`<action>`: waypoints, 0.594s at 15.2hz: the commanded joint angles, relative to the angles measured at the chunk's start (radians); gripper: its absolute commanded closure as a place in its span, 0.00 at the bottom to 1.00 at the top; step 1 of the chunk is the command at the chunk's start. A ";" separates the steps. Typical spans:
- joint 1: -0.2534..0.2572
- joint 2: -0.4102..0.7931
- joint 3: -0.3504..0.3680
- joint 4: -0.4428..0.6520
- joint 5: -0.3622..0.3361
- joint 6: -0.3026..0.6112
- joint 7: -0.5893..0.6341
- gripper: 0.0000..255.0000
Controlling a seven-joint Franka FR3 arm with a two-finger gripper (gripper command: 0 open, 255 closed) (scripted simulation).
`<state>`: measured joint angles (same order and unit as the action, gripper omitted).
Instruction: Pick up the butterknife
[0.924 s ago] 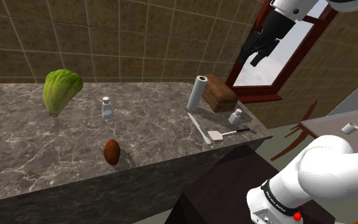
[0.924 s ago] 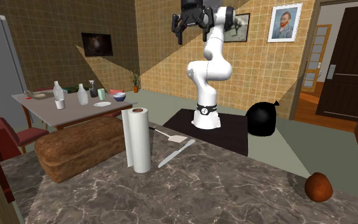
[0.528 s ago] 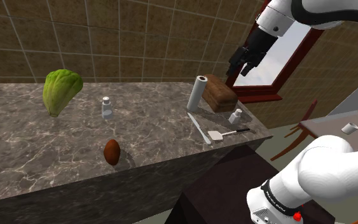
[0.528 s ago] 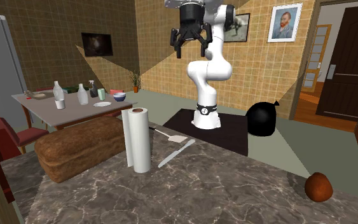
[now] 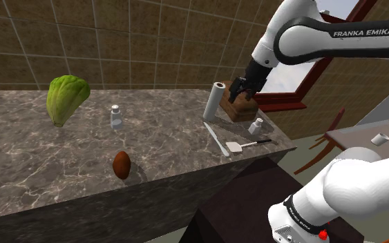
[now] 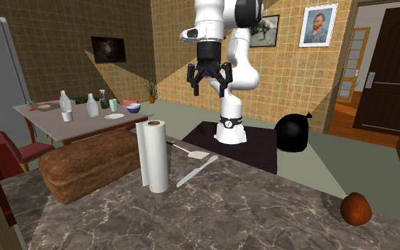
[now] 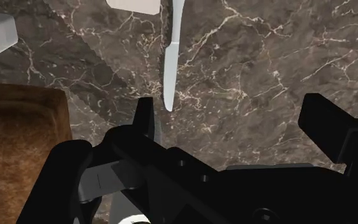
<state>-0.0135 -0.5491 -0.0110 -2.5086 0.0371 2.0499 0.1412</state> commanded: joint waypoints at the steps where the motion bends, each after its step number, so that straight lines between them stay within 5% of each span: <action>1: -0.007 0.058 0.000 -0.023 -0.006 0.070 0.005 0.00; 9: -0.026 0.311 0.011 -0.066 -0.031 0.315 0.052 0.00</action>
<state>-0.0354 -0.2820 0.0005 -2.5753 0.0106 2.3276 0.1891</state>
